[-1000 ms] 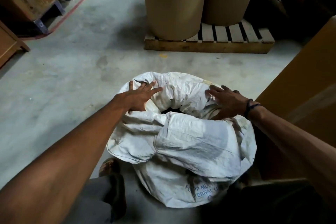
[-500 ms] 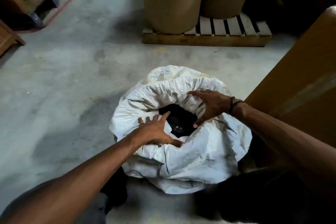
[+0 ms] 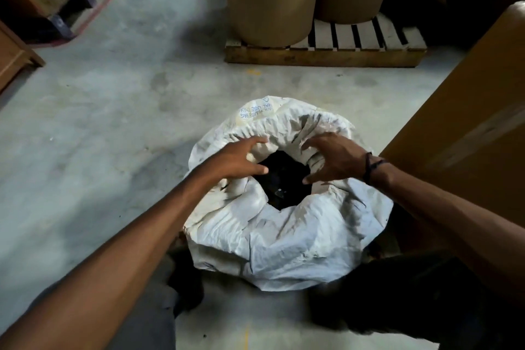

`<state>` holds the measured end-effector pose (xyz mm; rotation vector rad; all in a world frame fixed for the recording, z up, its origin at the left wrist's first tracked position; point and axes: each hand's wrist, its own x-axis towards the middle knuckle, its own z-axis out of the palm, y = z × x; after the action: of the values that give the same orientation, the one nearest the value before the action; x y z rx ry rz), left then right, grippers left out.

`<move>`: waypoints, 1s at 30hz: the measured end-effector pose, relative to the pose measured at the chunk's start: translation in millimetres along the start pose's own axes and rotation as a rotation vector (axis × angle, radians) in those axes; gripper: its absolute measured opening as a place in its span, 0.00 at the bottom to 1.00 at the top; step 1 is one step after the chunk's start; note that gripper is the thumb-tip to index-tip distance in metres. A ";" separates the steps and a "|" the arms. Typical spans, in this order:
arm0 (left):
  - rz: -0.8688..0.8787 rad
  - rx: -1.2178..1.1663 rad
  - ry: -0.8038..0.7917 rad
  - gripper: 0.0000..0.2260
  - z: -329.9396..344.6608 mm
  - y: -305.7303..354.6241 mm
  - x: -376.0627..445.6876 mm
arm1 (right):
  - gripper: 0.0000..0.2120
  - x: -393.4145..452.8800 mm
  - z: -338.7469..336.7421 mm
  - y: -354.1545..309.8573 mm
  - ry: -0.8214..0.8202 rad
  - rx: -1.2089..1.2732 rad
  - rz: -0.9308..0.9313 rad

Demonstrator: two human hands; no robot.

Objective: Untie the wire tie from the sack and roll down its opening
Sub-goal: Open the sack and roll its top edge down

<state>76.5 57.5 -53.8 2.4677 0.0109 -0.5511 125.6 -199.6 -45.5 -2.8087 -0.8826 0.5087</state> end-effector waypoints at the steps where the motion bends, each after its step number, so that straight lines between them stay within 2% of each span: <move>1: 0.003 0.028 0.007 0.43 -4.1 -6.5 5.4 | 0.53 -1.6 6.3 -2.7 -0.004 -0.029 0.000; 4: -0.032 0.303 0.003 0.62 -8.6 -21.3 13.4 | 0.73 -3.7 15.9 -4.0 -0.153 -0.212 0.055; 7: -0.039 0.396 0.032 0.70 -22.4 -24.8 22.3 | 0.77 -1.0 4.5 7.8 -0.275 -0.329 0.090; 12: -0.056 0.557 0.074 0.73 -61.0 -32.2 32.8 | 0.76 4.0 -31.1 22.8 -0.267 -0.450 0.051; 17: -0.075 0.626 -0.057 0.78 -52.8 -24.1 25.0 | 0.81 12.2 -42.1 17.0 -0.249 -0.325 0.050; 22: -0.090 0.737 -0.101 0.78 -48.7 -37.3 13.8 | 0.76 18.0 -49.1 24.3 -0.323 -0.374 0.121; 30: -0.151 0.788 -0.059 0.78 -101.3 -18.2 -29.3 | 0.85 -21.6 -107.8 -2.4 -0.312 -0.384 0.115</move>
<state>86.2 132.9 21.5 3.2303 -0.0536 -0.8091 146.9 -214.9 61.2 -3.1982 -0.9672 0.9014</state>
